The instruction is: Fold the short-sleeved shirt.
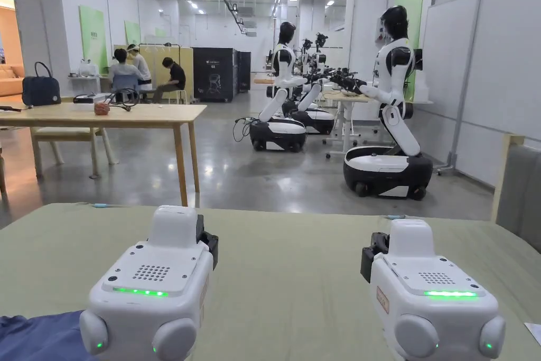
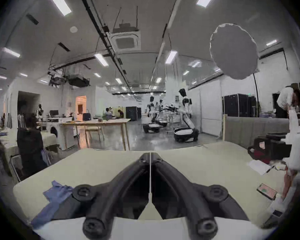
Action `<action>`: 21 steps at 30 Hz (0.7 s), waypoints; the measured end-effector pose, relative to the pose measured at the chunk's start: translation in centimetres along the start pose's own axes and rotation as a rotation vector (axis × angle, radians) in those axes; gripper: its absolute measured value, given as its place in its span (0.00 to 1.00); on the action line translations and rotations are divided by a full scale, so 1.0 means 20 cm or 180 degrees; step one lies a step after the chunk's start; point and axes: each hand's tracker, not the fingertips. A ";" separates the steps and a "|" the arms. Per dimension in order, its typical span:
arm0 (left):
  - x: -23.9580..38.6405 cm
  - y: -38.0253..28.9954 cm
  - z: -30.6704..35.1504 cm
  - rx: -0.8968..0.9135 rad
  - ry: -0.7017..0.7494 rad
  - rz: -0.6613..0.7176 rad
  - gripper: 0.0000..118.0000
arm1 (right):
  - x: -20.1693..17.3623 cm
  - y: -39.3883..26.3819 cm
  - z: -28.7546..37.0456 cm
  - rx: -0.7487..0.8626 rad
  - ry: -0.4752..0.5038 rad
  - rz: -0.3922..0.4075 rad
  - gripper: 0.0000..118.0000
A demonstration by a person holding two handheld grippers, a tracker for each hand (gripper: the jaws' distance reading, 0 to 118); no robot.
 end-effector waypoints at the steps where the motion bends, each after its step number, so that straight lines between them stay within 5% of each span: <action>1: 0.01 0.00 0.00 -0.0015 0.0031 -0.0025 0.00 | 0.00 0.00 0.00 -0.0004 -0.0008 0.0022 0.04; 10: -0.05 -0.02 0.08 -0.0045 0.0220 -0.0009 0.00 | -0.08 0.01 0.01 0.0045 0.0089 0.0072 0.04; 21: -0.73 -0.10 0.32 -0.0521 0.1171 0.0119 0.00 | -0.76 -0.03 0.02 0.0031 0.1140 0.0199 0.04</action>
